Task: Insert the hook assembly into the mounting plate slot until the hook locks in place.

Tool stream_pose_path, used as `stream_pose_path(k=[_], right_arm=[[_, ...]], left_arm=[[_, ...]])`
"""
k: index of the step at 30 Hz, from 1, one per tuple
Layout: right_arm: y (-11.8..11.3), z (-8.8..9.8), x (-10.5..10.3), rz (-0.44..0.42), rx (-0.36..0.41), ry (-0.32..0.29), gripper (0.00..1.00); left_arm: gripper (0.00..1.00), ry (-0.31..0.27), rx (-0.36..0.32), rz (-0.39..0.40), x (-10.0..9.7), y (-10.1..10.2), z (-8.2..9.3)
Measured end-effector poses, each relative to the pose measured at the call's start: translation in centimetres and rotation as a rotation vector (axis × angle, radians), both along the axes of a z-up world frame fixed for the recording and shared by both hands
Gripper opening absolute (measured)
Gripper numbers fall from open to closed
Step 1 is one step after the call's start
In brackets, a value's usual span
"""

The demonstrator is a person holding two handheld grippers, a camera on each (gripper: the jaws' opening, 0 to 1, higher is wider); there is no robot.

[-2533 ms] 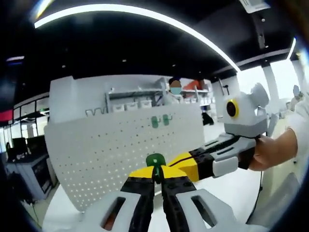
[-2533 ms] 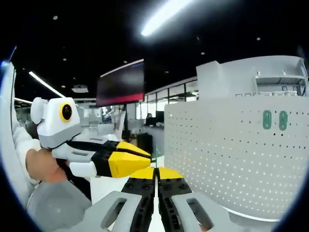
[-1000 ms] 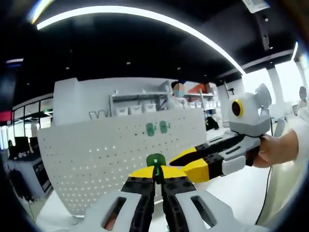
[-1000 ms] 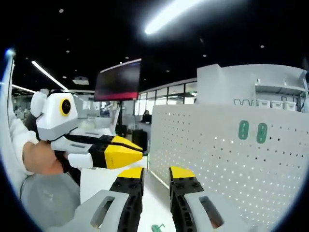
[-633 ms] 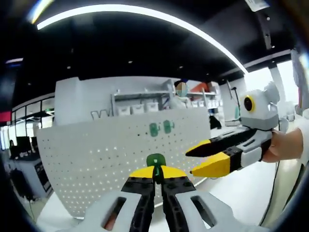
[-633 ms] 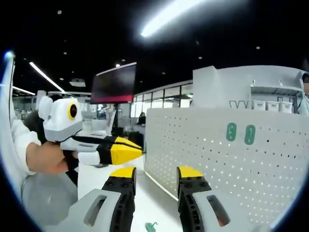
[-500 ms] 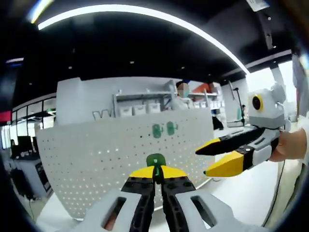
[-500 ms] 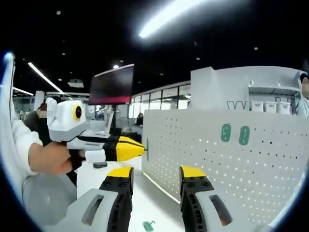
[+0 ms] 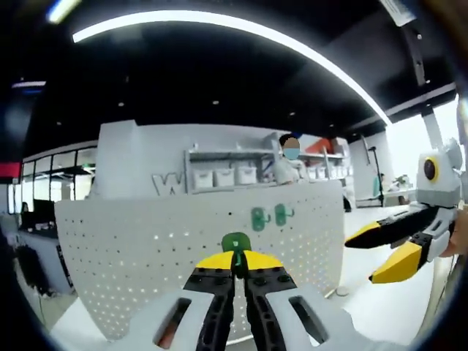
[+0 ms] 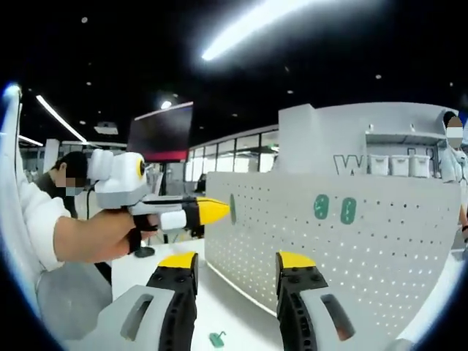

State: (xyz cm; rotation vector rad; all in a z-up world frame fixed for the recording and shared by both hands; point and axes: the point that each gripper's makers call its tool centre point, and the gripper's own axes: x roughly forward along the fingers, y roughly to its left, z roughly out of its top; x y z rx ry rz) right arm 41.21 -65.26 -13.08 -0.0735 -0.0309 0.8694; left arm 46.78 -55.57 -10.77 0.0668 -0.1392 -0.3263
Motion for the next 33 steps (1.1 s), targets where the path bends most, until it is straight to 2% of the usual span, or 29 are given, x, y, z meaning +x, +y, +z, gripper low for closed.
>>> stream_pose_path(k=[6, 13, 19, 33], right_arm=[[-0.2, 0.2, 0.1, -0.010, 0.004, 0.000, 0.42], [-0.9, 0.3, 0.2, -0.031, 0.001, 0.001, 0.43], [-1.8, 0.0, 0.4, -0.050, 0.000, 0.009, 0.43], [-3.1, 0.3, 0.8, -0.083, 0.014, 0.009, 0.43]], left_arm=[[0.03, -0.033, 0.013, 0.026, 1.4, -0.8, 0.7], [0.03, -0.028, 0.004, 0.046, 3.3, -1.7, 0.8], [0.03, -0.035, -0.010, 0.068, 5.2, -2.4, 1.4], [0.03, -0.036, 0.037, 0.105, 7.9, -3.5, 1.4]])
